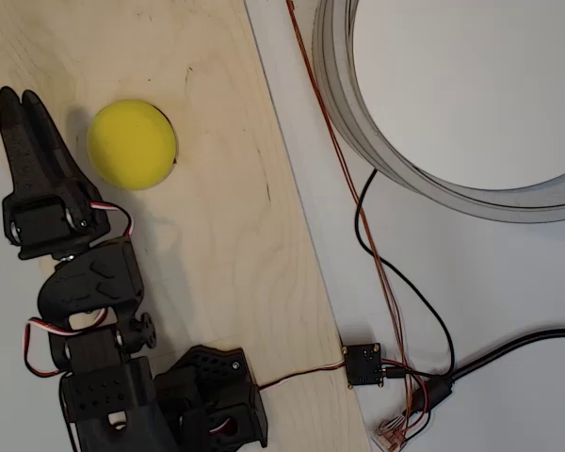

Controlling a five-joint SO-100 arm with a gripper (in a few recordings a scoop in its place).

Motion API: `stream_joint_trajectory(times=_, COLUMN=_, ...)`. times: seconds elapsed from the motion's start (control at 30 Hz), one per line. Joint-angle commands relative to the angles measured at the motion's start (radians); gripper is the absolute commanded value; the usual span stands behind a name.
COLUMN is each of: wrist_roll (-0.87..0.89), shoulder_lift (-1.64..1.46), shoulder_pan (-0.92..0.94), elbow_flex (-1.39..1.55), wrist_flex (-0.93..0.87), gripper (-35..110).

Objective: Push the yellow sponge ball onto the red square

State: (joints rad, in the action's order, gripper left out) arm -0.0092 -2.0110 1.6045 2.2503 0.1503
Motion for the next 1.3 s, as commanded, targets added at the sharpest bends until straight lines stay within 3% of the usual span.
stream_joint_trajectory(times=0.0, wrist_roll=0.035, shoulder_lift=-0.006, shoulder_pan=0.037, elbow_flex=-0.020, wrist_flex=0.012, gripper=0)
stream_joint_trajectory(times=0.23, wrist_roll=0.107, shoulder_lift=-0.008, shoulder_pan=0.063, elbow_flex=0.015, wrist_flex=0.028, gripper=0)
stream_joint_trajectory(times=0.27, wrist_roll=0.106, shoulder_lift=-0.018, shoulder_pan=0.061, elbow_flex=0.038, wrist_flex=0.054, gripper=7)
stream_joint_trajectory(times=0.33, wrist_roll=-0.012, shoulder_lift=-0.051, shoulder_pan=0.025, elbow_flex=0.083, wrist_flex=0.063, gripper=37)
stream_joint_trajectory(times=0.47, wrist_roll=-0.060, shoulder_lift=-0.117, shoulder_pan=-0.006, elbow_flex=0.150, wrist_flex=0.087, gripper=43)
stream_joint_trajectory(times=0.7, wrist_roll=-0.091, shoulder_lift=-0.133, shoulder_pan=-0.006, elbow_flex=0.144, wrist_flex=0.086, gripper=36)
stream_joint_trajectory(times=0.8, wrist_roll=0.000, shoulder_lift=-0.110, shoulder_pan=0.018, elbow_flex=0.094, wrist_flex=0.087, gripper=4)
stream_joint_trajectory(times=0.83, wrist_roll=0.009, shoulder_lift=-0.091, shoulder_pan=0.026, elbow_flex=0.067, wrist_flex=0.081, gripper=0)
stream_joint_trajectory(times=1.27, wrist_roll=0.075, shoulder_lift=-0.023, shoulder_pan=0.037, elbow_flex=0.043, wrist_flex=0.081, gripper=0)
